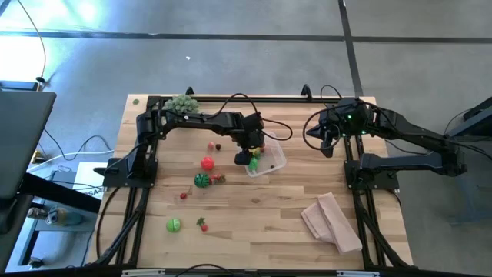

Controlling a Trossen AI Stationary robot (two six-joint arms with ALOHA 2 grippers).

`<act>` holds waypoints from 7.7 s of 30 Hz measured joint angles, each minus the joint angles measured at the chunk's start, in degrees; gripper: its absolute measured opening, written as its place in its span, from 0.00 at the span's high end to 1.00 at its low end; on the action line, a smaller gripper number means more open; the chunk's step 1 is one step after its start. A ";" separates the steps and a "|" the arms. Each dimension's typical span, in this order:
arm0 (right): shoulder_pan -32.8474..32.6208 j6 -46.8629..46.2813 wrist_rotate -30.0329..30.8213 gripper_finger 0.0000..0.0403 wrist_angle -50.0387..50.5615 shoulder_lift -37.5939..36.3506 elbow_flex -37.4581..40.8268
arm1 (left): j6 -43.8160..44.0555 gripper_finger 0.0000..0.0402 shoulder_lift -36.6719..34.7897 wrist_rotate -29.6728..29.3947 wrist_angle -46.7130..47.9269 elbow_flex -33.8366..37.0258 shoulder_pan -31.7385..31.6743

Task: Pick and placing Produce into tupperware
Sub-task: Put the pink peach into the transparent bin

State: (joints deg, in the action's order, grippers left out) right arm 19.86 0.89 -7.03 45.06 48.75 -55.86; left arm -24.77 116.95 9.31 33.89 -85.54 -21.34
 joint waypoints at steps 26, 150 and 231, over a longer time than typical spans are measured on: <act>0.00 0.00 0.02 0.99 -0.02 -0.01 0.00 | 9.23 0.40 -15.00 0.89 23.94 0.08 -4.28; -0.02 0.00 0.01 0.99 -0.01 -0.01 0.00 | 14.74 0.71 -15.35 -10.34 11.66 23.86 -9.01; 0.00 0.00 0.02 0.99 0.16 0.02 0.00 | -3.49 0.67 5.92 0.32 5.64 -8.68 2.29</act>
State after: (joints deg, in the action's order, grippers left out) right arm 19.86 0.89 -7.01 45.22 48.77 -55.86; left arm -28.26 122.87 9.62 39.53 -94.21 -19.05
